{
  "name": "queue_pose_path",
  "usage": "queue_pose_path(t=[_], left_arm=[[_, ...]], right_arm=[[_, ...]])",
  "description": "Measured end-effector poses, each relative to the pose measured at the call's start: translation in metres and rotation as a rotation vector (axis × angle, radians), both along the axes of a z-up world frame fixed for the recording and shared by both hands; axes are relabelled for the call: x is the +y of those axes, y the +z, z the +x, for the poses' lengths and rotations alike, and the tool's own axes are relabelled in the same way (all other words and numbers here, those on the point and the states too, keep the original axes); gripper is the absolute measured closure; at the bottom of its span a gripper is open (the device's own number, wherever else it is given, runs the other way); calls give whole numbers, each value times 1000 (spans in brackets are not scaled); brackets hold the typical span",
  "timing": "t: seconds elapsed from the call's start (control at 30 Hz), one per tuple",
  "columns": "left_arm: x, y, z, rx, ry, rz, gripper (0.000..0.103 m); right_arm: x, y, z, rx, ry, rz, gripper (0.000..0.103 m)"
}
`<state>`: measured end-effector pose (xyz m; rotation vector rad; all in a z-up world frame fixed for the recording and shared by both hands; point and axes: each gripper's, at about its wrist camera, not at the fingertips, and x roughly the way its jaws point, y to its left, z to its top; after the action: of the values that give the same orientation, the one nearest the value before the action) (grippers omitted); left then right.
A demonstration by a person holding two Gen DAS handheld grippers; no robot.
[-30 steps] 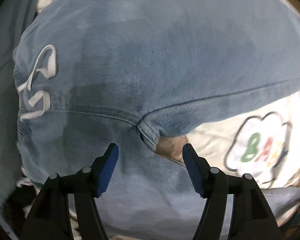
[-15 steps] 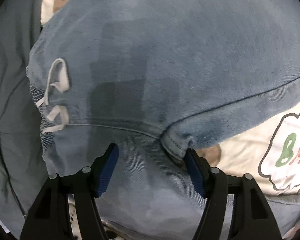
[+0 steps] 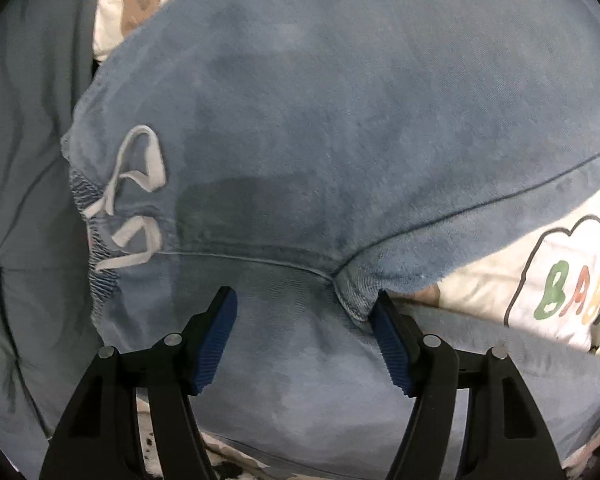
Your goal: Fold clothes
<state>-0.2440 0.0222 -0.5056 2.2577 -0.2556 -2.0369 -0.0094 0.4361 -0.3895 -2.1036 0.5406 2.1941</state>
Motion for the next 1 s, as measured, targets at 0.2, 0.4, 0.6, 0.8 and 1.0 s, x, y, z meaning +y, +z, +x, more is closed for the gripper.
queue_pose_path(t=[0.2, 0.4, 0.6, 0.8, 1.0], left_arm=[[10, 22, 18, 53, -5, 76, 34], [22, 35, 27, 125, -52, 130, 53], [35, 31, 24, 140, -63, 204, 76], [36, 8, 27, 55, 3, 165, 83], [41, -17, 29, 15, -1, 162, 83]], right_arm=[[5, -33, -9, -40, -22, -2, 95], [9, -48, -15, -58, -20, -8, 95], [11, -51, -16, -61, -17, -23, 95], [12, -55, -18, -65, -25, -22, 95], [11, -61, -22, -75, -21, -11, 95]])
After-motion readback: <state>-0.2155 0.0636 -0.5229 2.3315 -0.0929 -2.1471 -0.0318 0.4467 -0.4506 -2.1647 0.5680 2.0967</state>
